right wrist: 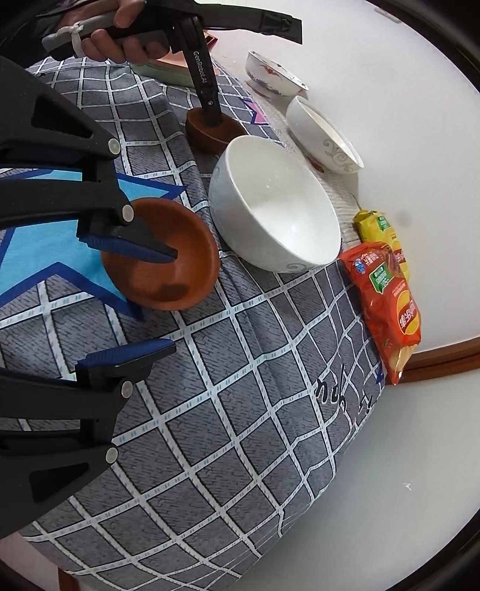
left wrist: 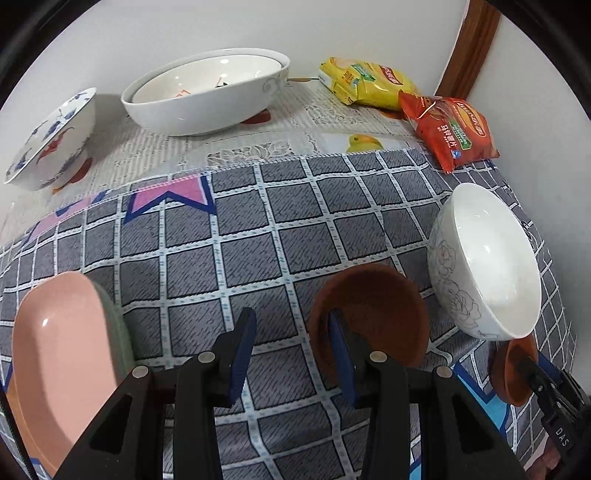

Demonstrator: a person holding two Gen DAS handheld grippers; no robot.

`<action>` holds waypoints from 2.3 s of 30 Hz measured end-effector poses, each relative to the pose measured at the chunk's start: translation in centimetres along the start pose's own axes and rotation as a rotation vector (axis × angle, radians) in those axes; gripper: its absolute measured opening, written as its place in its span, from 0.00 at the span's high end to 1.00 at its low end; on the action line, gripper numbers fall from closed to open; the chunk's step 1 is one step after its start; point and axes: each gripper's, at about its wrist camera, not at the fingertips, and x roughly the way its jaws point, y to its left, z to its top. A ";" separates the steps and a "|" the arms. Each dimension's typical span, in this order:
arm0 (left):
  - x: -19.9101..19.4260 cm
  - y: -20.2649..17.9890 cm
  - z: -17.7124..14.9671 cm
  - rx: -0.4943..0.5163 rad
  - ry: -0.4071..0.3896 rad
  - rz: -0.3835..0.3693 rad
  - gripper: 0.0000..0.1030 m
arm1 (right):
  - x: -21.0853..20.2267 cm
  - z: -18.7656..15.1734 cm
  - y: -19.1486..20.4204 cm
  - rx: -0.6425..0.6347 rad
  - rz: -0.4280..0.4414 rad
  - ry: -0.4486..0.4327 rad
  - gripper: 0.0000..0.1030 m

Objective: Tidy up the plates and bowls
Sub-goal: 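Close the left gripper on one brown clay bowl rim while the right gripper grasps another, then carry the right gripper's brown bowl over the white bowl while the left gripper holds its bowl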

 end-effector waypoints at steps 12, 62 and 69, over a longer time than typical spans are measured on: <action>1.1 -0.6 0.2 0.031 -0.008 -0.032 0.68 | 1.3 0.1 -0.1 -0.007 -0.023 0.007 0.83; -7.2 4.2 3.6 -0.040 -0.171 -0.055 0.92 | -6.6 6.3 5.1 -0.041 -0.013 -0.198 0.91; -4.9 3.2 4.9 -0.041 -0.151 -0.086 0.92 | -4.9 7.5 5.3 -0.028 -0.013 -0.181 0.91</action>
